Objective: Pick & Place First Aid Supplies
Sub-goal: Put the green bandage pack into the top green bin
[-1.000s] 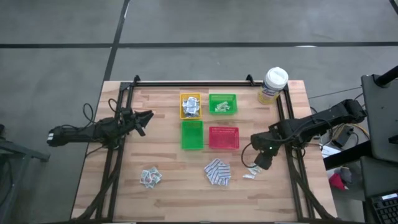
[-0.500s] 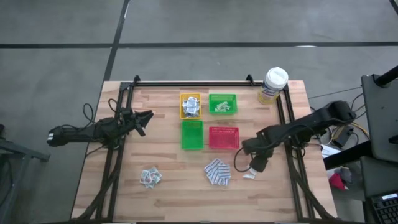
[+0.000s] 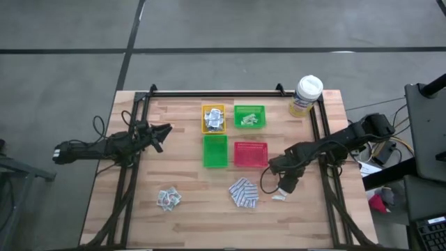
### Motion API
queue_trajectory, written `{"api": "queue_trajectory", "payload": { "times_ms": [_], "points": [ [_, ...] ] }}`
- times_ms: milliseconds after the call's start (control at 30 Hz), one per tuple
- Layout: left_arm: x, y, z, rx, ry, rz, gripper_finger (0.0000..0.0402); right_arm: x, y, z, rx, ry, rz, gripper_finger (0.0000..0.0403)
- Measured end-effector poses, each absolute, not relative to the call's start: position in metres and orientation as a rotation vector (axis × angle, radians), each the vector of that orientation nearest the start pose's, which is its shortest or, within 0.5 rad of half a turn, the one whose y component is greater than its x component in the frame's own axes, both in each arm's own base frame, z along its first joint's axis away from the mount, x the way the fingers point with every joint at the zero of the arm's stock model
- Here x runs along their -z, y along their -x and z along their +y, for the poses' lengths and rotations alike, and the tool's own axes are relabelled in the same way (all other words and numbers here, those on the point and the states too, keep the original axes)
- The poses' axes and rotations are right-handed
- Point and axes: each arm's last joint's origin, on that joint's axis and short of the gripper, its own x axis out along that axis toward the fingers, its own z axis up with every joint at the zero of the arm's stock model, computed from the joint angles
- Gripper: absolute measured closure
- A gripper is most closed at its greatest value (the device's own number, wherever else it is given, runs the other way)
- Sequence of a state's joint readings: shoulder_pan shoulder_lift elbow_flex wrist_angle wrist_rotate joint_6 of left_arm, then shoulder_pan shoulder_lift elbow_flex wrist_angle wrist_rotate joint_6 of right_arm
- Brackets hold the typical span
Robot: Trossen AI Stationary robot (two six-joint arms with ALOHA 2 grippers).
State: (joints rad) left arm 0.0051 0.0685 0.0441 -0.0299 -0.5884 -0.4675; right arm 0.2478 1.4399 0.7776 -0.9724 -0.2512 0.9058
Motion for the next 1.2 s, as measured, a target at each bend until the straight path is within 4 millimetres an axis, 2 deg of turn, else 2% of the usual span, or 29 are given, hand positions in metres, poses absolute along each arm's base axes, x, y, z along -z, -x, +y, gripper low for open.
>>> {"api": "queue_trajectory", "payload": {
  "times_ms": [500, 900, 1200],
  "points": [
    [-0.171, -0.095, 0.017, -0.594, 0.438, -0.087, 0.0293, -0.166, -0.206, 0.049, 0.426, -0.71, 1.657, 0.0298],
    [-0.171, -0.095, 0.017, -0.594, 0.438, -0.087, 0.0293, -0.166, -0.206, 0.049, 0.417, -0.719, 1.66, 0.0294],
    [-0.171, -0.095, 0.017, -0.594, 0.438, -0.087, 0.0293, -0.155, -0.197, 0.048, 0.448, -0.72, 1.692, 0.0288]
  ]
}}
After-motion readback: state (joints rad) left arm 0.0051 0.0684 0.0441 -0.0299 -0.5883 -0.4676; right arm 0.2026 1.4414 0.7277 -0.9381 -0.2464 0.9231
